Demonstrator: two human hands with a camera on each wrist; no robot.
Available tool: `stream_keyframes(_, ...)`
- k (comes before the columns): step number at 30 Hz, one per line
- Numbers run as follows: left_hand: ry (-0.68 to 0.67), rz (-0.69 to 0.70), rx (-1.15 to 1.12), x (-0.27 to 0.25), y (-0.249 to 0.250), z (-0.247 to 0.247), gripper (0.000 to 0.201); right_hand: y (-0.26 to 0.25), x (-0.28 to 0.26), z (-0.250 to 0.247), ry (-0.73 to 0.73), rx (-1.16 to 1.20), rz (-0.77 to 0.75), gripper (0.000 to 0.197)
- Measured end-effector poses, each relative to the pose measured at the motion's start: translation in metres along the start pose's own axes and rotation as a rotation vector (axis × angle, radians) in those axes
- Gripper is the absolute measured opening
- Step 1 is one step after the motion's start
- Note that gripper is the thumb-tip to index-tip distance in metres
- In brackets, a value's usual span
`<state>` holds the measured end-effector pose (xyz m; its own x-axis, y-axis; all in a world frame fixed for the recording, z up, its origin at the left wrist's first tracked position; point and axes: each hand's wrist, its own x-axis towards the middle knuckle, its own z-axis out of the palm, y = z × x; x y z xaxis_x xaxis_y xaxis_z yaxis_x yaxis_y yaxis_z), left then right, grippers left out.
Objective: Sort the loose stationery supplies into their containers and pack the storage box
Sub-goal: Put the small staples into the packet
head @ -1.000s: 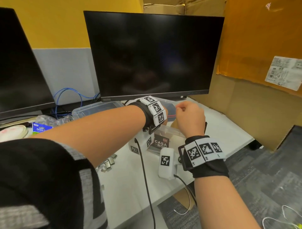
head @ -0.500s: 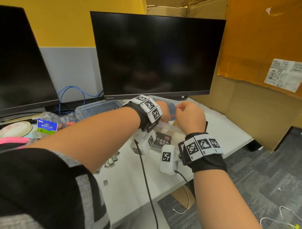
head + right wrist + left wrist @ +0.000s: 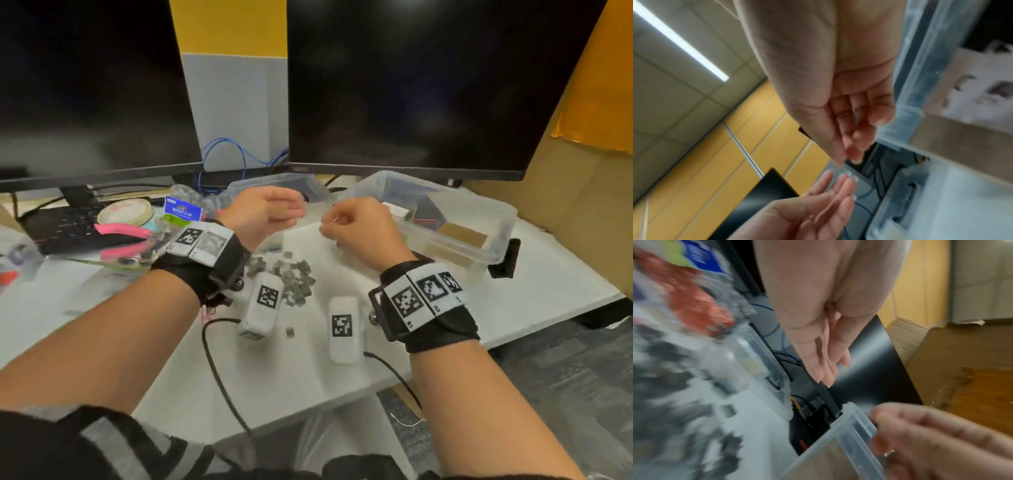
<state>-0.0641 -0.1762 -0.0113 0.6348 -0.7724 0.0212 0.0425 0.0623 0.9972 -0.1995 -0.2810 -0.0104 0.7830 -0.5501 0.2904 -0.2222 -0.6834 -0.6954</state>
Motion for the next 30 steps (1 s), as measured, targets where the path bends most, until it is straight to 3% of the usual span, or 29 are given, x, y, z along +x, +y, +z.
stream_keyframes(3, 0.075, -0.089, -0.063, -0.016, -0.027, -0.025, 0.022, 0.008, 0.000, 0.036, -0.196, -0.053, 0.127, 0.004)
stream_keyframes(6, 0.094, -0.166, -0.051, -0.025, -0.048, -0.033, 0.021, 0.014, 0.002, 0.053, -0.245, -0.079, 0.203, 0.004)
stream_keyframes(10, 0.106, -0.220, -0.080, -0.026, -0.063, -0.037, 0.022, 0.019, 0.006, 0.061, -0.320, -0.127, 0.264, 0.024)
stream_keyframes(15, 0.104, -0.241, -0.180, -0.021, -0.071, -0.038, 0.031, 0.025, 0.012, 0.068, -0.431, -0.162, 0.299, 0.034)
stream_keyframes(23, 0.073, -0.269, -0.501, -0.018, -0.079, -0.048, 0.030, 0.033, 0.017, 0.084, -0.339, 0.006, 0.316, 0.017)
stream_keyframes(30, 0.057, -0.267, -0.580, -0.015, -0.085, -0.052, 0.020, 0.033, 0.020, 0.089, -0.331, -0.030, 0.254, 0.034)
